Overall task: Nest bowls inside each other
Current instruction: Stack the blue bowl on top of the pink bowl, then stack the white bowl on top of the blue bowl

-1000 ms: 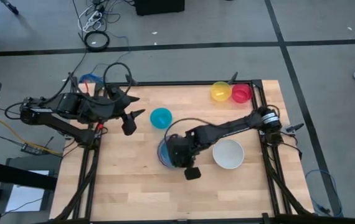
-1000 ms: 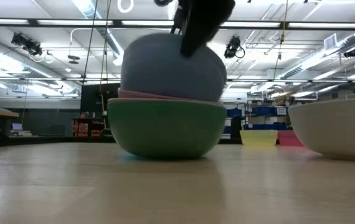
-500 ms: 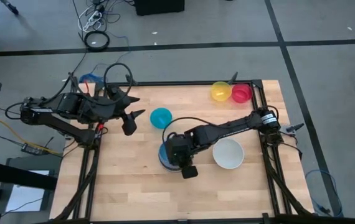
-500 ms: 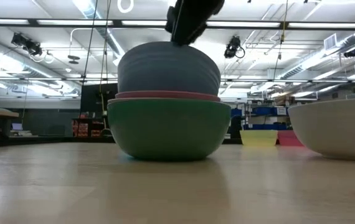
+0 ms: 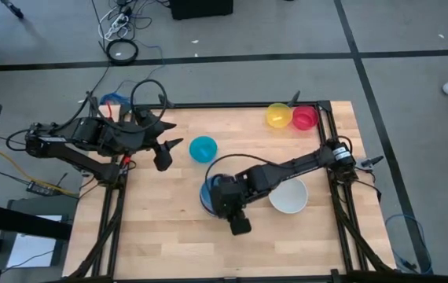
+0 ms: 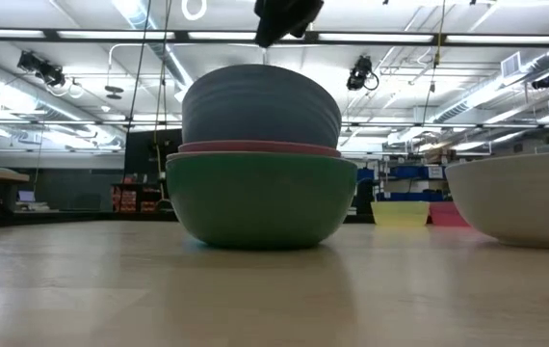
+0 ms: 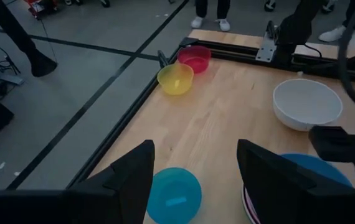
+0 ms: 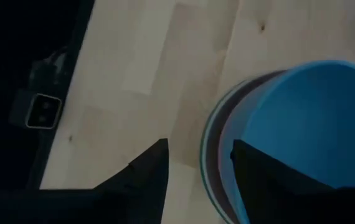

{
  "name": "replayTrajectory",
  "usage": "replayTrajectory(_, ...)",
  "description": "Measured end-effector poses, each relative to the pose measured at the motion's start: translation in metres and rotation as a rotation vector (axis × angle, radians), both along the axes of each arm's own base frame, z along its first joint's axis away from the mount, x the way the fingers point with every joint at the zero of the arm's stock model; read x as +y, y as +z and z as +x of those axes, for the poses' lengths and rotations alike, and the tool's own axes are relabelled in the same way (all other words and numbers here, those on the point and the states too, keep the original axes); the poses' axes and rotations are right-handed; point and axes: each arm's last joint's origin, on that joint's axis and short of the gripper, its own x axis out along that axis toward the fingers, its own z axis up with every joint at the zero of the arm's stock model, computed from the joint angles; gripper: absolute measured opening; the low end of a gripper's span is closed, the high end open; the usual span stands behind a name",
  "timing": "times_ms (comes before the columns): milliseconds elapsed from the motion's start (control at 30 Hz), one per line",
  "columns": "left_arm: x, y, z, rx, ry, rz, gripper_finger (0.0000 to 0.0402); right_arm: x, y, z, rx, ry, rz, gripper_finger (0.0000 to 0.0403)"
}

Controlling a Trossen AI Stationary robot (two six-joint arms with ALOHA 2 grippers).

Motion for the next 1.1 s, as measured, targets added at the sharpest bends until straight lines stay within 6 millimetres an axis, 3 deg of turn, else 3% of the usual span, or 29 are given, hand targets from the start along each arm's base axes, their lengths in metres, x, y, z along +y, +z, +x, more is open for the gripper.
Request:
replayTrajectory(200,0.0,0.0,0.0,-0.007,0.004,-0.008,0.0237,0.001,-0.01,0.002,0.014,-0.004,-0.002,0.0155)
replayTrajectory(533,0.0,0.0,0.0,-0.012,0.001,-0.027,0.0237,-0.02,-0.041,0.009,0.03,-0.054,0.002,0.0153)
replayTrajectory(700,0.0,0.0,0.0,-0.01,-0.003,-0.026,0.0237,-0.028,-0.047,0.009,0.048,-0.071,0.001,0.0153)
replayTrajectory(800,0.0,0.0,0.0,-0.01,-0.004,-0.026,0.0237,-0.03,-0.04,0.008,0.044,-0.075,-0.013,0.0151)
replayTrajectory(967,0.0,0.0,0.0,-0.011,-0.003,-0.029,0.0237,-0.036,-0.007,-0.007,0.103,-0.105,-0.12,0.0153)
replayTrajectory(1100,-0.002,-0.003,0.005,0.004,-0.012,-0.034,0.0237,-0.039,0.0,-0.022,0.214,-0.15,-0.146,0.0155)
